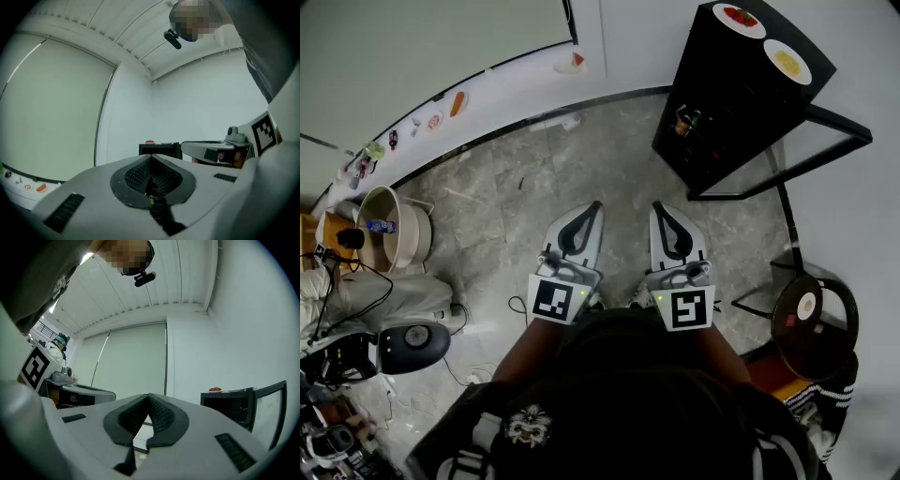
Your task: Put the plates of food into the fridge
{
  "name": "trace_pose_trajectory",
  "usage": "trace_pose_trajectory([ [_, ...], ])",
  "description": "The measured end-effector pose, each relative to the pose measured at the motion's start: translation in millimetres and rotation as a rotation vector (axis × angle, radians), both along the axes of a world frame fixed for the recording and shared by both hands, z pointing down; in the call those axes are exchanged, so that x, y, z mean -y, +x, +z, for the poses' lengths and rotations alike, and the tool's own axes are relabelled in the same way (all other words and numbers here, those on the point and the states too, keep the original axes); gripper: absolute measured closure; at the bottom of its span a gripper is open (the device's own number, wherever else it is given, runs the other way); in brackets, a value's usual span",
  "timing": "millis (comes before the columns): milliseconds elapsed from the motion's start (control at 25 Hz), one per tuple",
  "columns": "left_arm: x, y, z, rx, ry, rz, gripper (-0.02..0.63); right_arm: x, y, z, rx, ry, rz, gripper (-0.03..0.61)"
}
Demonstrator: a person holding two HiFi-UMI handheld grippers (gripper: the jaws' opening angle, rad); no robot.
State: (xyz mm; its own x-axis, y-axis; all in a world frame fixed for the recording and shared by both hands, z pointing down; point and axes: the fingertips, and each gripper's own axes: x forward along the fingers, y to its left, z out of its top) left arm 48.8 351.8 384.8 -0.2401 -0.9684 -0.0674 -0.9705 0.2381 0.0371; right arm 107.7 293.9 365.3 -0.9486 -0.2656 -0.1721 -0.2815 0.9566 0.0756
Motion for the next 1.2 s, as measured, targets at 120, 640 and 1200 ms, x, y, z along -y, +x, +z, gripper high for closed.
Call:
trace_pose_trajectory([
  [120, -9, -4, -1, 0.002, 0.006, 0.0, 0.592, -9, -3, -1, 0.006, -0.002, 0.001, 0.555],
  [640, -34, -19, -4, -0.006, 0.032, 0.041, 0.592, -36, -10, -5, 0.049, -0.014, 0.033, 0.554],
  [1200, -47, -55, -5, -0.036, 0.063, 0.123, 0.592, -53, -29, 7, 0.025, -0.034, 0.146, 0.555],
])
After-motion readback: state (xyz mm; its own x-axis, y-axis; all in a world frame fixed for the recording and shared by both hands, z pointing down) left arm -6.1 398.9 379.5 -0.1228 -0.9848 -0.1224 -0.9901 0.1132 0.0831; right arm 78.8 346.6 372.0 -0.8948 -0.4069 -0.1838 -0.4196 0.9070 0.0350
